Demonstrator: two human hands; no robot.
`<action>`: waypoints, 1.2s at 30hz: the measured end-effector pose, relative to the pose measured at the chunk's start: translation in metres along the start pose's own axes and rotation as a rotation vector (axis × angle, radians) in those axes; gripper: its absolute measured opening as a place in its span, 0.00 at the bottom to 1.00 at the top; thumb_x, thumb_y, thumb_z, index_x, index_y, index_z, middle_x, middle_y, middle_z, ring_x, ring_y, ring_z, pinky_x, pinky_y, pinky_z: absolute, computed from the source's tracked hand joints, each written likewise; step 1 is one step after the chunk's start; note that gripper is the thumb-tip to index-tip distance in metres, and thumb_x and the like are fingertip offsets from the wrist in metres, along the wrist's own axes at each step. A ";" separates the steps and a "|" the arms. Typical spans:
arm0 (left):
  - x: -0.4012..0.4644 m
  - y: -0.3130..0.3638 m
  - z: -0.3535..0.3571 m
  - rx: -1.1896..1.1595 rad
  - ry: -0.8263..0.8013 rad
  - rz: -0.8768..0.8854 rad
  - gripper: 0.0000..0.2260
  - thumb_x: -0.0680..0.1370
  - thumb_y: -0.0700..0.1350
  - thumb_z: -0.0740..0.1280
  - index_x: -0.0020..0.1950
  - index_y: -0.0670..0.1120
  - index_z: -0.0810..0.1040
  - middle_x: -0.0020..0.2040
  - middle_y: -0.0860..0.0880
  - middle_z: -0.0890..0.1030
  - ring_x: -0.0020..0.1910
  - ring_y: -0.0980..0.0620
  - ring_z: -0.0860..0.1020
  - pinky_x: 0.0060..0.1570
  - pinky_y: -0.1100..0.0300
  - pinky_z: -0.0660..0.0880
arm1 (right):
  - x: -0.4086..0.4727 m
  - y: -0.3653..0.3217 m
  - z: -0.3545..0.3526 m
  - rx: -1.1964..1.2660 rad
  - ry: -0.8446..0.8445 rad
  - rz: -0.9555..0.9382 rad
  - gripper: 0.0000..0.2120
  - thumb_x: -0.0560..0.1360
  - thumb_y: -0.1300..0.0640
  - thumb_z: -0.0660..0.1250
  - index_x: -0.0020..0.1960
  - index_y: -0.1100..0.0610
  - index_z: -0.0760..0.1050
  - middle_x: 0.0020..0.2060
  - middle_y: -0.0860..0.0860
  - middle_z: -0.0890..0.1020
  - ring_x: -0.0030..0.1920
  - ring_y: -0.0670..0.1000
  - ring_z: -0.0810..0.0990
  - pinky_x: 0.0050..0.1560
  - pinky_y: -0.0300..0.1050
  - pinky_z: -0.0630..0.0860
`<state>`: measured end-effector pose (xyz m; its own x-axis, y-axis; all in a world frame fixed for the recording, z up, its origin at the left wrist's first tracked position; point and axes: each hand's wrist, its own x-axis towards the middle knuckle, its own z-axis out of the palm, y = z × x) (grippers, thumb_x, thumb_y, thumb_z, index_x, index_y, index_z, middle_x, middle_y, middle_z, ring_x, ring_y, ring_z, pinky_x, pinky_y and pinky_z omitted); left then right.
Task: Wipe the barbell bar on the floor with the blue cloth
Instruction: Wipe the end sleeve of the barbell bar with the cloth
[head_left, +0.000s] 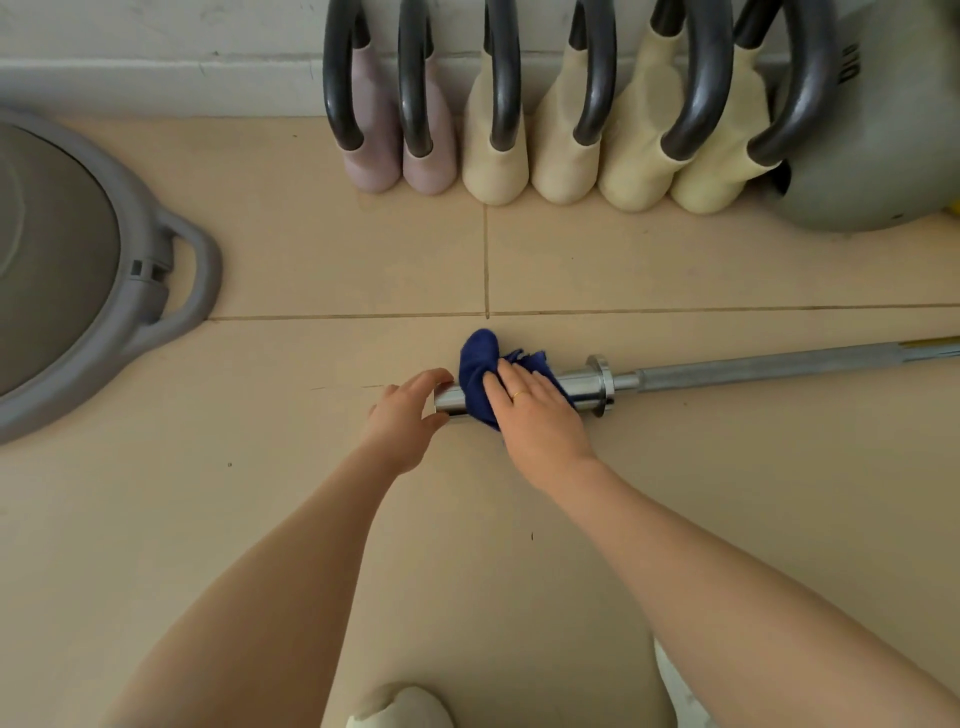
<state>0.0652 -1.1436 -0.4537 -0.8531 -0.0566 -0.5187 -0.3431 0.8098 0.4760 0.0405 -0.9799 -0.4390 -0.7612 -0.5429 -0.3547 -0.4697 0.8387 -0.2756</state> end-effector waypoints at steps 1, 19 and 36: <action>-0.003 0.002 0.001 0.032 0.013 -0.003 0.18 0.79 0.42 0.62 0.69 0.51 0.67 0.66 0.54 0.73 0.57 0.45 0.71 0.59 0.52 0.68 | -0.004 0.004 -0.005 -0.012 -0.024 -0.017 0.27 0.78 0.64 0.56 0.75 0.60 0.51 0.76 0.58 0.54 0.75 0.56 0.55 0.74 0.47 0.50; -0.003 0.052 0.004 0.344 0.059 -0.009 0.24 0.76 0.43 0.61 0.72 0.48 0.62 0.70 0.48 0.67 0.70 0.45 0.61 0.68 0.52 0.60 | -0.044 0.078 -0.054 1.410 0.517 0.979 0.08 0.76 0.60 0.55 0.42 0.56 0.72 0.39 0.52 0.76 0.42 0.54 0.73 0.38 0.43 0.69; 0.016 0.128 0.061 0.532 0.159 0.239 0.22 0.66 0.43 0.76 0.58 0.50 0.77 0.48 0.47 0.78 0.46 0.44 0.77 0.41 0.55 0.72 | -0.045 0.108 -0.030 0.430 0.380 0.470 0.21 0.79 0.62 0.55 0.71 0.56 0.63 0.61 0.58 0.75 0.61 0.58 0.72 0.57 0.50 0.71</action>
<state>0.0311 -1.0053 -0.4441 -0.9445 0.1093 -0.3097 0.0736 0.9895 0.1245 0.0112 -0.8638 -0.4259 -0.9777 -0.0136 -0.2095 0.1005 0.8458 -0.5239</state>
